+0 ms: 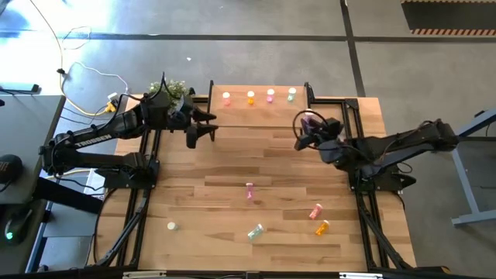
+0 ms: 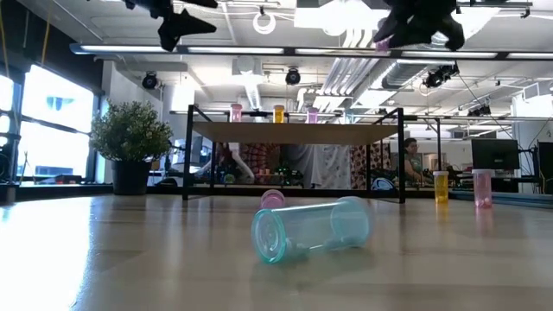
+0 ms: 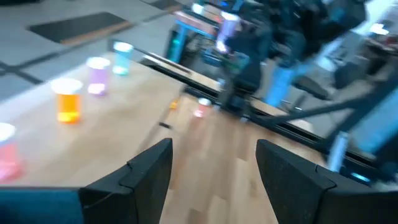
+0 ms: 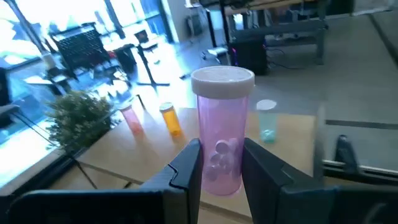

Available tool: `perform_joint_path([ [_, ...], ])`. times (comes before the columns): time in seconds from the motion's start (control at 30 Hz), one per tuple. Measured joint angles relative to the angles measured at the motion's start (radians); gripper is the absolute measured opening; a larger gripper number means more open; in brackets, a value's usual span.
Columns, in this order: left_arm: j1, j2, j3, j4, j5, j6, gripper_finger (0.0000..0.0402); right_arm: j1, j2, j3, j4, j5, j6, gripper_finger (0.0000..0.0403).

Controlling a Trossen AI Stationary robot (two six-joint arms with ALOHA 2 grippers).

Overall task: Pick and place medicine bottles onto shelf by color
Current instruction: Put the bottom purple pill bottle on the shelf aligned with the other purple pill bottle

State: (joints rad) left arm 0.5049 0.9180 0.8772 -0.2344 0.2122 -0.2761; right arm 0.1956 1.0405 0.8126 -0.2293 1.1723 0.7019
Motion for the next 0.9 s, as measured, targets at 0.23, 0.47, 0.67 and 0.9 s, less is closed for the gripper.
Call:
perform_joint_path([
  [0.23,0.0,0.0,0.0,0.015,-0.209,0.001,0.0223,-0.049,0.02,-0.24,0.621,-0.17,-0.315,0.0081],
  [0.47,0.0,0.0,0.0,0.059,-0.315,0.075,0.0223,-0.081,0.161,-0.264,0.773,-0.212,-0.344,0.0081],
  [0.67,0.0,0.0,0.0,0.083,-0.334,0.118,0.0223,-0.078,0.377,-0.146,0.776,-0.087,-0.348,0.0081],
  [0.9,0.0,0.0,0.0,0.085,-0.377,0.209,0.0223,-0.099,0.624,-0.007,0.789,0.092,-0.293,0.0081],
])
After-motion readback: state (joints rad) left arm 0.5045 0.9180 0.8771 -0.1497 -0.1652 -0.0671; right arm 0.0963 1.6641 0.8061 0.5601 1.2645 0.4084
